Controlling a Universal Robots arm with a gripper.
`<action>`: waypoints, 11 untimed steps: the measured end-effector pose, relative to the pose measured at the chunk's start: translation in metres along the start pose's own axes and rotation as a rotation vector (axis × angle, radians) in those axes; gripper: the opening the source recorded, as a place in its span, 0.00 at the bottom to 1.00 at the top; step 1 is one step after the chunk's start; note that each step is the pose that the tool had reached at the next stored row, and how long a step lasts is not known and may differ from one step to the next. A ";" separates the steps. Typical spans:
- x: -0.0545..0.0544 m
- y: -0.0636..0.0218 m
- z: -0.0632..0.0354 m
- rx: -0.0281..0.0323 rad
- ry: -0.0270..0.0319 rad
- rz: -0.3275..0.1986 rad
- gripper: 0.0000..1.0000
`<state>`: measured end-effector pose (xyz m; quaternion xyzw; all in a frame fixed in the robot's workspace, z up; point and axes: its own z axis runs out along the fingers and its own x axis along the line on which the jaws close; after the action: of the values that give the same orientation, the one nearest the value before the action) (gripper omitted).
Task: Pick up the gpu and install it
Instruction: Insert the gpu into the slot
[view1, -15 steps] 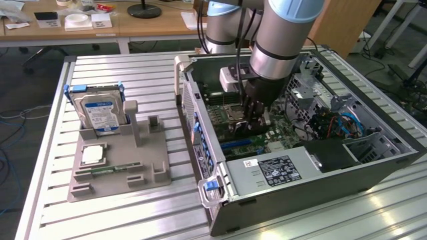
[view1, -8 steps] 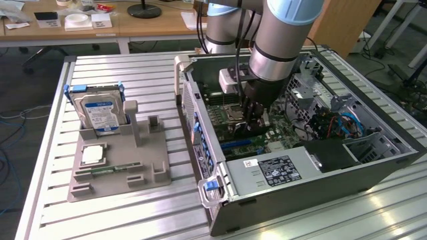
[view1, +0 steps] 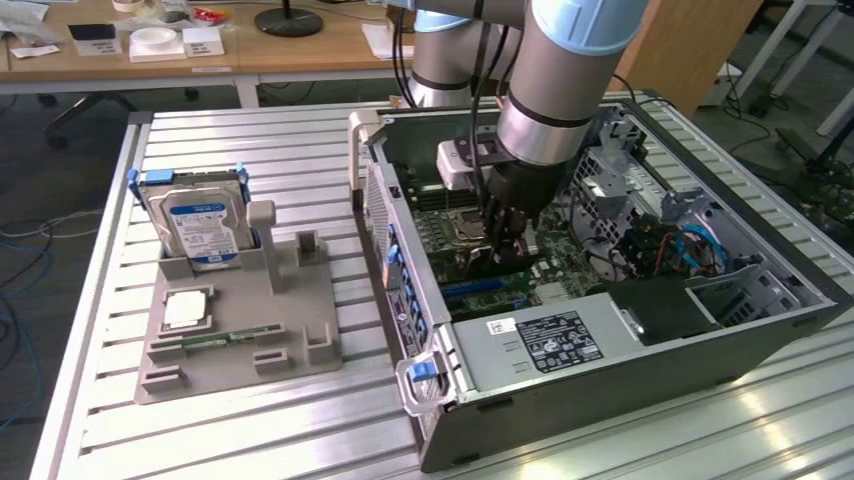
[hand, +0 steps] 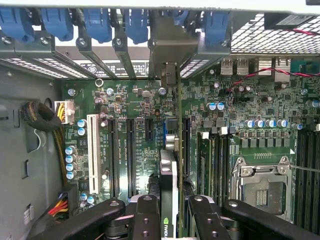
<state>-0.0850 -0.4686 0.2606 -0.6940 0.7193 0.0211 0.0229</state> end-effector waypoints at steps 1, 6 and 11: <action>0.000 0.0001 0.0000 -0.0001 0.0001 0.000 0.27; 0.000 0.0002 0.0043 0.0000 -0.0001 0.000 0.27; 0.000 0.0002 0.0058 -0.0001 0.0002 0.000 0.27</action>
<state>-0.0852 -0.4686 0.2548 -0.6940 0.7193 0.0211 0.0228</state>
